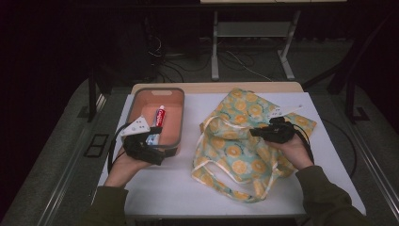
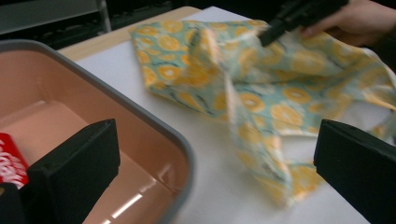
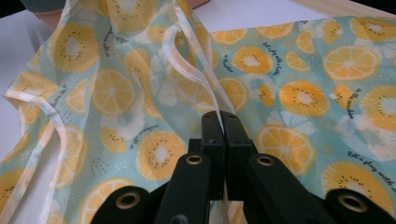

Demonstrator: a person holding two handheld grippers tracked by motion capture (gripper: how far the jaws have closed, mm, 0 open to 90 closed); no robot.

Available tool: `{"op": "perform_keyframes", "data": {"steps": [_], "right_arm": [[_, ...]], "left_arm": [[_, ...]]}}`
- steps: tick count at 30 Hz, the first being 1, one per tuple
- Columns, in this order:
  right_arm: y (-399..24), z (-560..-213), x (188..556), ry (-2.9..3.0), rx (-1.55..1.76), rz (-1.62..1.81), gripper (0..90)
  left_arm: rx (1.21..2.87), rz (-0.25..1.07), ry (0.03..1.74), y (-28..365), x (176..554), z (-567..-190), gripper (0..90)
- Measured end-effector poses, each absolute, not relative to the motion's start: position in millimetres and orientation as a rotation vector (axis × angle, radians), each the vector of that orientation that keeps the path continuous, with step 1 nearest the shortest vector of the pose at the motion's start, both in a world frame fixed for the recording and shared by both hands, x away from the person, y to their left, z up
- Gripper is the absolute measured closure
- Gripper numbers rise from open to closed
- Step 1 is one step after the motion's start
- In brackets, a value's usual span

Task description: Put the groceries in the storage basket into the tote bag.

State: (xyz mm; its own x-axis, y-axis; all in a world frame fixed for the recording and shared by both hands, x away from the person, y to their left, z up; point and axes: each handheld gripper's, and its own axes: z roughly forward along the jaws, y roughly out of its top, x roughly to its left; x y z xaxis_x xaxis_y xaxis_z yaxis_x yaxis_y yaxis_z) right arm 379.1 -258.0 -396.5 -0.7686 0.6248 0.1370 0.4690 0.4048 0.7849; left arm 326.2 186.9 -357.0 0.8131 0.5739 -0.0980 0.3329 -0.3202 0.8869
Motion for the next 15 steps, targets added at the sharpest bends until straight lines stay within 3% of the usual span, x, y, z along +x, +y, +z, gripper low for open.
{"op": "perform_keyframes", "data": {"steps": [7,15], "right_arm": [[-260.1,-396.5,378.9,2.477,0.983,1.3,89.3],[-260.5,-395.2,377.6,2.478,0.97,1.3,89.3]], "left_arm": [[1.953,0.346,0.754,190.0,366.1,-351.6,3.7],[1.949,0.439,0.868,196.9,400.3,-359.0,17.8]]}}
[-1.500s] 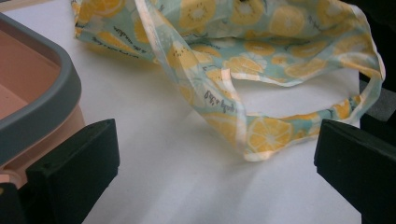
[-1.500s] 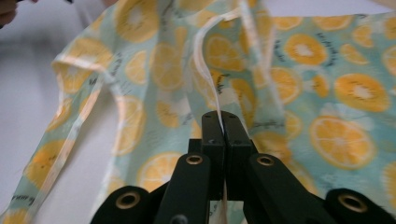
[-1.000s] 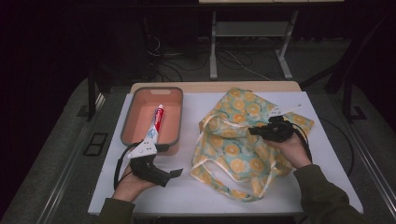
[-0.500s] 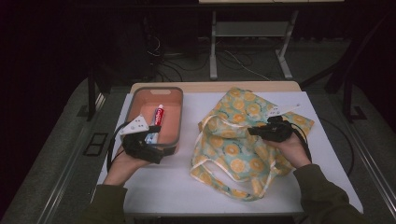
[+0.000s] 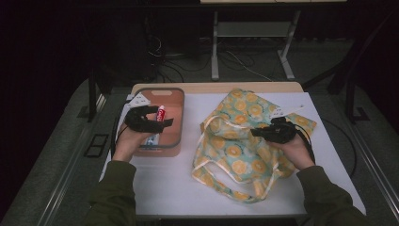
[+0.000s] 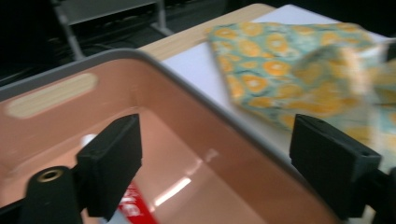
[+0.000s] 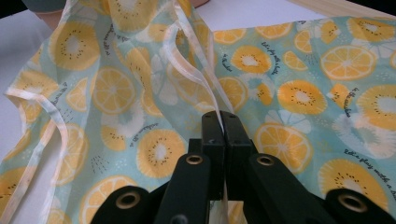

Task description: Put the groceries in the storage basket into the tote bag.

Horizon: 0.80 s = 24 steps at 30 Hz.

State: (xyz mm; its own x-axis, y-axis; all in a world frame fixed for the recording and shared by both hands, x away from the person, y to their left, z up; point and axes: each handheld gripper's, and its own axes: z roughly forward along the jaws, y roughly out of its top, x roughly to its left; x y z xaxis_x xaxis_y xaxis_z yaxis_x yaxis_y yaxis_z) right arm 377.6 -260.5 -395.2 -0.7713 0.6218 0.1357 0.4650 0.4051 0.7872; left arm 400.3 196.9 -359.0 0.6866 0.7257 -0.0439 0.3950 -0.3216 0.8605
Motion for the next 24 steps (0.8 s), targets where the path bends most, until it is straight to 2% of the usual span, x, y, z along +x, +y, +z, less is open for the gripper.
{"op": "perform_keyframes", "data": {"steps": [7,24], "right_arm": [[-260.1,-394.7,376.9,2.48,0.964,1.299,89.3],[-259.3,-393.6,374.8,2.481,0.951,1.302,89.3]], "left_arm": [[1.986,0.488,0.97,198.4,424.4,-371.6,27.5],[2.109,0.483,1.219,201.8,455.4,-402.8,25.2]]}}
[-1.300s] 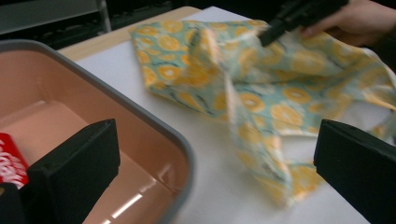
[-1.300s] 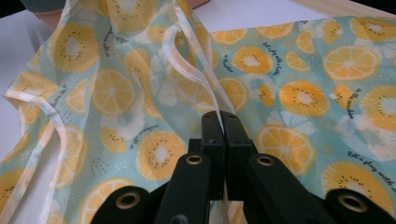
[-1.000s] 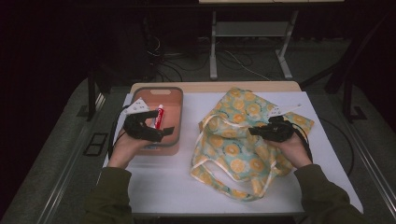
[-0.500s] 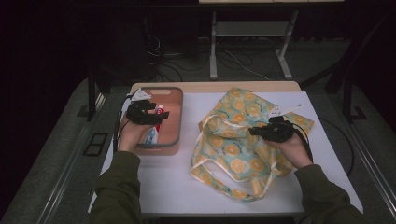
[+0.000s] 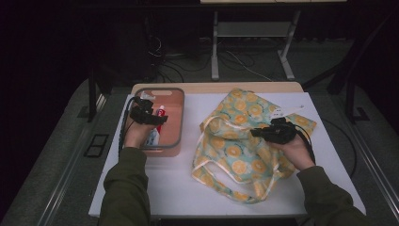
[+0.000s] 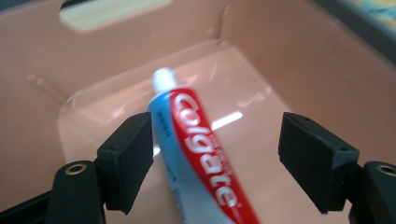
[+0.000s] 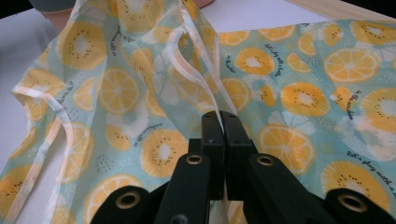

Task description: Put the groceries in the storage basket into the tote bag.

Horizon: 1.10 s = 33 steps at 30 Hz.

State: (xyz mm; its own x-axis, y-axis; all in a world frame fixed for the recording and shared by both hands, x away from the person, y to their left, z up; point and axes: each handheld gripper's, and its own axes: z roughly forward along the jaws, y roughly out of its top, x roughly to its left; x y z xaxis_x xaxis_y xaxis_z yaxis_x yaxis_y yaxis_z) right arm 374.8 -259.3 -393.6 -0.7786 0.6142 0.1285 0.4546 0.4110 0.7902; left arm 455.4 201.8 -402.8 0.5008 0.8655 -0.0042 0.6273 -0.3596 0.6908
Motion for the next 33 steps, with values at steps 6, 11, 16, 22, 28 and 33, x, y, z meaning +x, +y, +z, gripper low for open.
{"op": "perform_keyframes", "data": {"steps": [6,11,16,22,28,33], "right_arm": [[-259.3,-393.0,373.9,2.48,0.945,1.3,89.3],[-261.1,-392.6,373.7,2.477,0.946,1.305,89.3],[-261.9,-391.7,372.8,2.472,0.947,1.308,89.3],[-261.8,-392.1,372.4,2.472,0.946,1.304,89.4],[-259.3,-392.7,371.8,2.482,0.938,1.298,89.4],[-259.7,-391.7,371.8,2.476,0.935,1.3,89.4]], "left_arm": [[2.197,0.46,1.261,196.2,462.9,-411.4,25.6],[2.281,0.423,1.295,191.6,466.6,-419.3,28.2],[2.308,0.366,1.356,191.0,468.2,-422.9,40.3],[2.314,0.35,1.311,189.1,465.9,-420.2,59.7],[2.263,0.289,1.29,191.5,464.8,-414.9,73.9],[2.277,0.273,1.275,192.4,465.5,-411.3,74.9]]}}
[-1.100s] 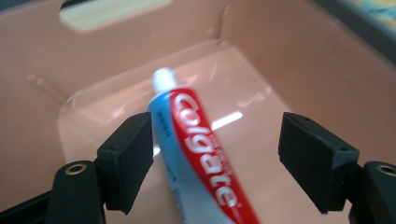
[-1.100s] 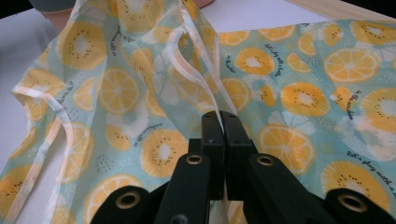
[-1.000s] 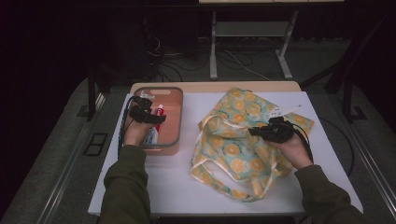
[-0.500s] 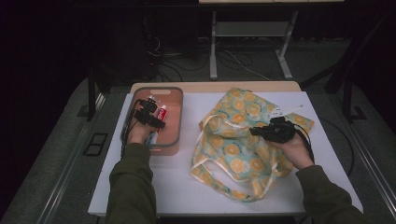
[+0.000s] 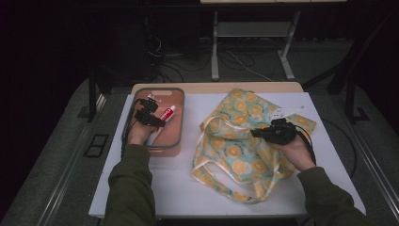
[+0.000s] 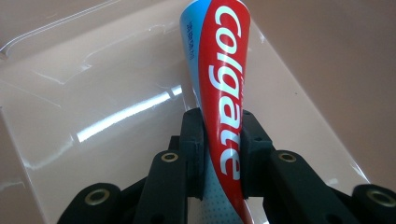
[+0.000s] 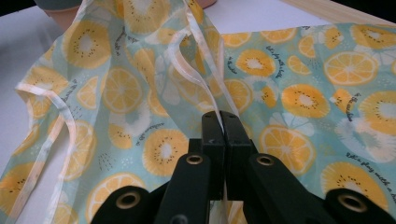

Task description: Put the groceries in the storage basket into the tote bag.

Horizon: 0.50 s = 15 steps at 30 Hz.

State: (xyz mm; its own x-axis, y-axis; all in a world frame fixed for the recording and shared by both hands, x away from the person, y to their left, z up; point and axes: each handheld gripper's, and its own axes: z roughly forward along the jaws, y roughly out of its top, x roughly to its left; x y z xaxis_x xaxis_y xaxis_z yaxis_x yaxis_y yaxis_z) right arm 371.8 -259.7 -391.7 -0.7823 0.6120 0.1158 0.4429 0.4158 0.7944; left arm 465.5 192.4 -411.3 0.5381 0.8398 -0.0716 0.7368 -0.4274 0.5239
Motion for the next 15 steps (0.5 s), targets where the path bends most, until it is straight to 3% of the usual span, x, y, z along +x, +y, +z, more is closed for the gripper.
{"op": "perform_keyframes", "data": {"steps": [15], "right_arm": [[-260.5,-391.3,372.9,2.468,0.94,1.299,89.4]], "left_arm": [[2.168,0.35,1.061,194.5,453.4,-341.7,75.8]]}}
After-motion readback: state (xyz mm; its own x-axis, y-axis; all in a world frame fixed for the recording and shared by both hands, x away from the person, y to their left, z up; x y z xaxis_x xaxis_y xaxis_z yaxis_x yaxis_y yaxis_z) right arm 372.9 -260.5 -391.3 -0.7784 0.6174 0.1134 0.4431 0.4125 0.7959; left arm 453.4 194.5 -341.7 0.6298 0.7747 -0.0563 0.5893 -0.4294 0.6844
